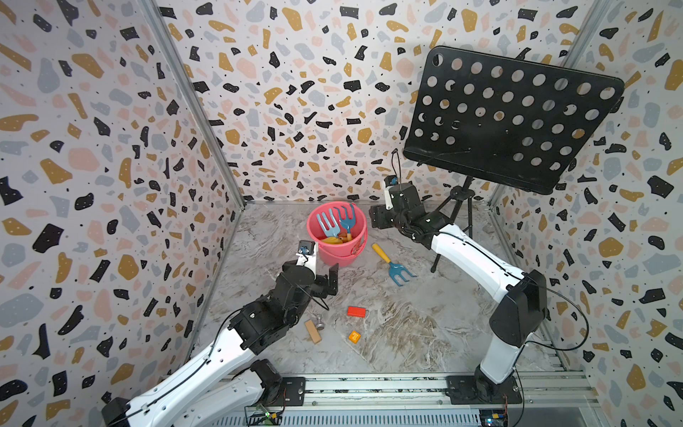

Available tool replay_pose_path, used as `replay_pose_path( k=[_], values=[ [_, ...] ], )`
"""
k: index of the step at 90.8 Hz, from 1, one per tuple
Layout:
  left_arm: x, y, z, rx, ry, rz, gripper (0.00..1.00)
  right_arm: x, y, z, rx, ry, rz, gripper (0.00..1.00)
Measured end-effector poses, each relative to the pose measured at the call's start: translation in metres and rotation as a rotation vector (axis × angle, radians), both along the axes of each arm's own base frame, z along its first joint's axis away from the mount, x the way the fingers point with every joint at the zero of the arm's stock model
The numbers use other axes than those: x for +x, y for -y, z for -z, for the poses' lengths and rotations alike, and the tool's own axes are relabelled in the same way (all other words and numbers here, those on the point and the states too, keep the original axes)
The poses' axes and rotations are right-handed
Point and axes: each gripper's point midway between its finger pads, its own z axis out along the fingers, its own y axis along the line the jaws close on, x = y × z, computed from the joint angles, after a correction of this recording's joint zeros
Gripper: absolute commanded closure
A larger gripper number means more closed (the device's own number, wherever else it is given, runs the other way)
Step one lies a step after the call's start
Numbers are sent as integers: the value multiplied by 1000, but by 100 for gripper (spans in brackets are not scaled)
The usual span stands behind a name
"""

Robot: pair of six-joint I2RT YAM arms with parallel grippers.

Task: Organize the gardening tools
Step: Pick up the gardening tool from the center of the board.

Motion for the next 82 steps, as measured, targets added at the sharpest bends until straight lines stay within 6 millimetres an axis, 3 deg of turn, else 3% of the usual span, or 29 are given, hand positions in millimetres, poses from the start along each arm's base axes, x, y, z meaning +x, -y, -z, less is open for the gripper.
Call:
replay_pose_path(
  k=[17, 35, 62, 82],
  values=[
    [0, 1, 1, -9, -5, -3, 1, -10, 31, 74, -10, -206, 89, 30],
    [0, 2, 1, -14, -10, 6, 0, -4, 46, 116, 2, -342, 140, 33],
    [-1, 3, 7, -11, -21, 10, 0, 16, 29, 171, 2, -488, 106, 36],
    [-1, 3, 9, -6, -25, 10, 0, 34, 12, 196, 21, -540, 66, 34]
  ],
)
